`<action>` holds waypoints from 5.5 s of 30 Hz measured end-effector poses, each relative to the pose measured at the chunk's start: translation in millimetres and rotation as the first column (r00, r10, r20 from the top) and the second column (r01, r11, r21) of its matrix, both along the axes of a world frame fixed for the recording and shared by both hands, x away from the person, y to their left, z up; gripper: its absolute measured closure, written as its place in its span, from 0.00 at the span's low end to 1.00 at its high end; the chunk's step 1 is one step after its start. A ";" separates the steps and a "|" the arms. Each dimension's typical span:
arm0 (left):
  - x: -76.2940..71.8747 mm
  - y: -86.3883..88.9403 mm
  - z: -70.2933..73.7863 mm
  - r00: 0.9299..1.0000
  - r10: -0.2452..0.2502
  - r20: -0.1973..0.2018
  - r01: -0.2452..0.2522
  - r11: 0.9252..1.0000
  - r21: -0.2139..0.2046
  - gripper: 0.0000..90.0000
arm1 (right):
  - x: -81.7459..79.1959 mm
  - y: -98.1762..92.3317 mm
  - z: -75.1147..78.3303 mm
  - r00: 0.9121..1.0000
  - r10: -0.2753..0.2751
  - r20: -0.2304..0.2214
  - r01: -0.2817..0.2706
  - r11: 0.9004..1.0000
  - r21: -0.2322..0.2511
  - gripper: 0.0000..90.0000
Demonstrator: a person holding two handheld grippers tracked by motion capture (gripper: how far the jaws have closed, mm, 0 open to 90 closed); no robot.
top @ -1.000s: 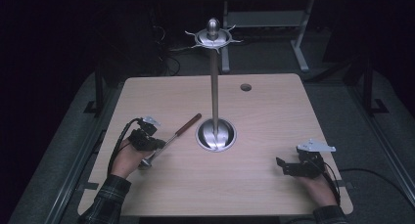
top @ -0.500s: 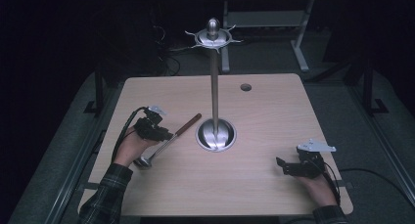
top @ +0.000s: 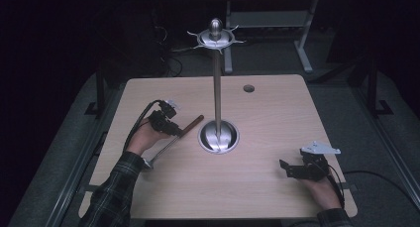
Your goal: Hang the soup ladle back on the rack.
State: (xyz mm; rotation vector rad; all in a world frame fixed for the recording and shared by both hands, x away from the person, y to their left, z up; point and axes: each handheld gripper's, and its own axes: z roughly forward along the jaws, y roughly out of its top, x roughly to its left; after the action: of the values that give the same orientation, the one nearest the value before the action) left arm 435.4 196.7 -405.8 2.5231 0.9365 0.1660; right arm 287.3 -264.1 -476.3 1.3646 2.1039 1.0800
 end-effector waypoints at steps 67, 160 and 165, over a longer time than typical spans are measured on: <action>-4.2 3.9 1.3 0.998 0.033 0.055 -0.030 0.998 -0.057 0.82 | -3.3 -4.0 -0.5 1.000 -0.016 -0.003 0.016 1.000 0.004 0.09; -67.3 1.9 185.5 0.882 -0.072 0.466 0.325 0.809 -0.490 0.82 | -3.3 -1.4 -0.7 1.000 -0.011 0.009 0.011 1.000 0.004 0.09; -64.6 -4.4 190.1 0.881 -0.088 0.465 0.336 0.808 -0.484 0.82 | -3.4 -2.1 -0.6 1.000 -0.013 0.009 0.013 1.000 0.006 0.09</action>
State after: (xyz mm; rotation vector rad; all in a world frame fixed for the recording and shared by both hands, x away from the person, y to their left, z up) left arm 370.7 192.3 -215.7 1.9140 0.4240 0.3070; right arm 283.9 -266.2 -476.9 1.3719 2.0838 1.0866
